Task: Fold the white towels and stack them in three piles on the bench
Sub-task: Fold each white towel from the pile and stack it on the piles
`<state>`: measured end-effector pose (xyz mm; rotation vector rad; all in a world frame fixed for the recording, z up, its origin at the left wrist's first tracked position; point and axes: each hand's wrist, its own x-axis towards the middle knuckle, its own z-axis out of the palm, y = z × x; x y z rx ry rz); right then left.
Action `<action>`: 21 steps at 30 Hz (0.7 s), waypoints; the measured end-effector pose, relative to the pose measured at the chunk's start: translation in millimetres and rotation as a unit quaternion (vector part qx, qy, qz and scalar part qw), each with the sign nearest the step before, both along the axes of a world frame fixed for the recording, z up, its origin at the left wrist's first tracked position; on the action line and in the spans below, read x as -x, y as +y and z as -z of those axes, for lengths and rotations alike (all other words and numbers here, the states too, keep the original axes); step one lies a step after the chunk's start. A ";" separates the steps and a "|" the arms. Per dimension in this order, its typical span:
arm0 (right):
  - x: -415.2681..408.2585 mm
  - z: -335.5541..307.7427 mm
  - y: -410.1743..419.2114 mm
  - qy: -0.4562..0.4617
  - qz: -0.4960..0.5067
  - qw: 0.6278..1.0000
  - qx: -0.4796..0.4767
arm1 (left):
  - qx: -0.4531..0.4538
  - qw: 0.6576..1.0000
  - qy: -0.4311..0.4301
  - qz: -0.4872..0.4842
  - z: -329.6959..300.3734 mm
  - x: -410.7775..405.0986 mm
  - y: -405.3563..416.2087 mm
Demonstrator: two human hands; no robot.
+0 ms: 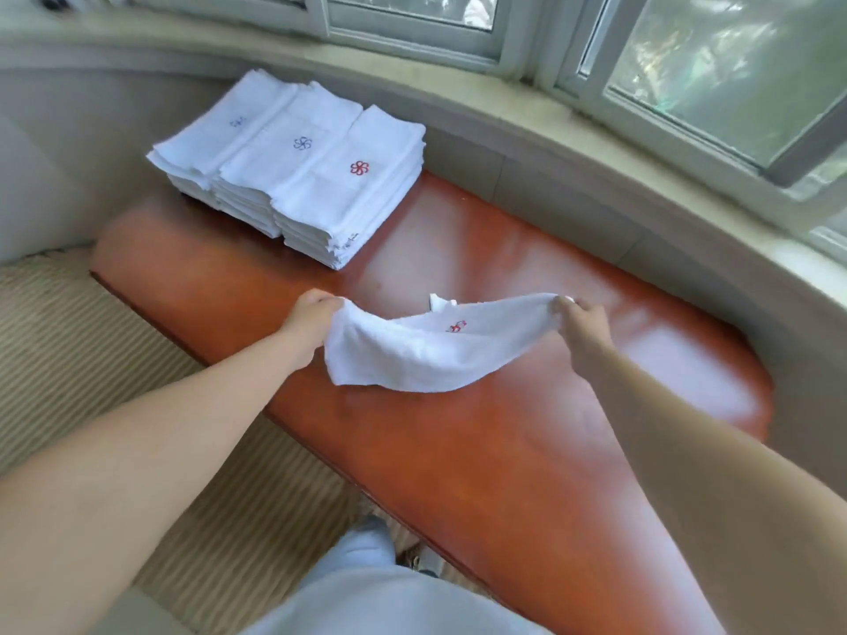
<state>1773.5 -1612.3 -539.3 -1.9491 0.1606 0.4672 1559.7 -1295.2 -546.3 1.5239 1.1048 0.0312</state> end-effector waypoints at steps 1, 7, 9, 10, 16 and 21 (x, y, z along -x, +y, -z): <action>-7.0 -24.4 -6.2 -0.011 0.011 0.999 -0.035 | -0.003 0.999 -0.035 -0.014 -23.1 -8.1 3.8; -6.7 -112.2 -57.8 -0.017 0.004 0.996 -0.092 | -0.043 0.985 -0.150 -0.077 -122.8 -42.3 3.1; 1.7 -109.2 -75.9 0.006 -0.017 1.000 -0.023 | -0.088 0.986 -0.138 -0.046 -134.2 -45.7 -5.3; 2.4 -111.6 -83.2 0.000 -0.002 1.000 -0.023 | -0.113 0.985 -0.125 -0.034 -137.7 -48.2 -9.3; 6.9 -134.3 -115.0 0.048 -0.012 0.990 -0.132 | -0.228 0.971 -0.058 0.050 -142.6 -50.2 -21.1; 9.3 -131.6 -127.5 0.050 0.015 0.990 -0.134 | -0.140 0.988 -0.063 0.028 -139.7 -59.2 -23.3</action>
